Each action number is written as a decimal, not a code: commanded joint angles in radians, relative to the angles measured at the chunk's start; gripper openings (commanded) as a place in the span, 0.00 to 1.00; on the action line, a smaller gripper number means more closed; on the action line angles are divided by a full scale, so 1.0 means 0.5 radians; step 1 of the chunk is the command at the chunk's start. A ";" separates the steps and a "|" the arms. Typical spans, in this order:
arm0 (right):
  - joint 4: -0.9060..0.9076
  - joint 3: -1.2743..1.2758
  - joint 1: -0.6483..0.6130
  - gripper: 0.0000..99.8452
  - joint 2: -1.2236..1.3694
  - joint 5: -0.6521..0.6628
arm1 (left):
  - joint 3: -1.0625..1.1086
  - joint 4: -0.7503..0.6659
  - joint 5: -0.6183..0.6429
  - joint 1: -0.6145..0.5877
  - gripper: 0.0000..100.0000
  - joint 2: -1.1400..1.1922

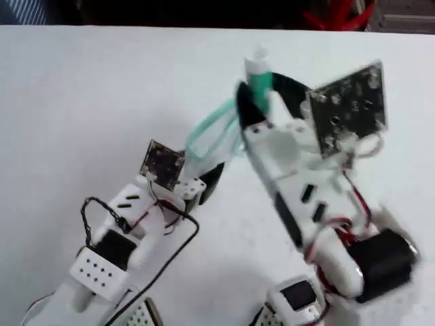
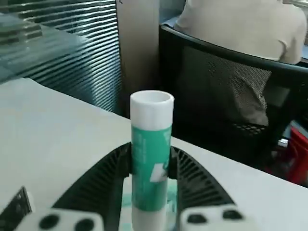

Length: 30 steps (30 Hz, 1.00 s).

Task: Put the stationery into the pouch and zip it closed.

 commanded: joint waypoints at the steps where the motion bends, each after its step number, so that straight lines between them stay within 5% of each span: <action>1: -0.293 0.175 -0.044 0.02 -0.035 -0.206 | -0.021 -0.040 0.028 -0.017 0.22 -0.020; 11: -0.848 0.994 -0.060 0.02 -0.041 -0.239 | -0.046 -0.034 0.025 -0.020 0.22 -0.020; 25: -0.646 1.114 -0.130 0.03 -0.044 -0.203 | -0.052 -0.040 0.028 -0.091 0.22 -0.020; 30: -0.446 0.967 -0.345 0.22 -0.041 0.055 | -0.052 -0.040 0.028 -0.081 0.22 -0.020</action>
